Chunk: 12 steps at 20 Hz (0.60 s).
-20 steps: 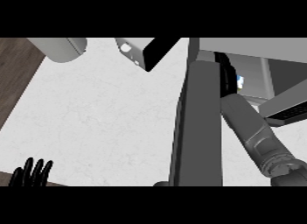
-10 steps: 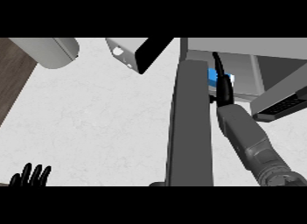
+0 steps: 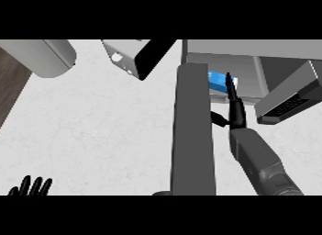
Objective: Pick up the milk, place it into the microwave and close the microwave
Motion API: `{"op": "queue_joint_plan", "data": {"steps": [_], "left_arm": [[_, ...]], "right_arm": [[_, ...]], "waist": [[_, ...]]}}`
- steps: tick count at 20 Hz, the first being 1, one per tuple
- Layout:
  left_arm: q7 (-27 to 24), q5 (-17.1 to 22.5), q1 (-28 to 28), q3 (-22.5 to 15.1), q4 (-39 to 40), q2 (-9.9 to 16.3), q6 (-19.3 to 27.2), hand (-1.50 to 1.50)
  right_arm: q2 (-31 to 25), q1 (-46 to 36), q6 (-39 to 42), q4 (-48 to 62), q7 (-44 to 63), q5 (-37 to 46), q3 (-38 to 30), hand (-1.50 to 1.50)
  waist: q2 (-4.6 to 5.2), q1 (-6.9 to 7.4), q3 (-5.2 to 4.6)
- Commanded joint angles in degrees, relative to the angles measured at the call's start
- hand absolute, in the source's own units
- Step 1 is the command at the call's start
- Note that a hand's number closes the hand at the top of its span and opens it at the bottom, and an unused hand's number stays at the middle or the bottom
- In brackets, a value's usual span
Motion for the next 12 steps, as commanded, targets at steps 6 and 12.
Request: {"op": "queue_joint_plan", "data": {"steps": [6,12], "left_arm": [[2.6,-0.4,-0.5,-0.1,0.0,-0.6,1.0,-1.5],[3.9,-3.1,3.3,-1.5,-3.9,1.1,0.2,-1.5]], "right_arm": [[-0.3,6.5,11.7,-0.6,-6.9,-0.3,0.2,-1.5],[-1.8,11.7,17.9,-3.8,-7.8,0.8,2.5,-1.5]], "waist": [[-1.02,-2.53,-0.16],[-1.59,-3.53,-0.24]]}}
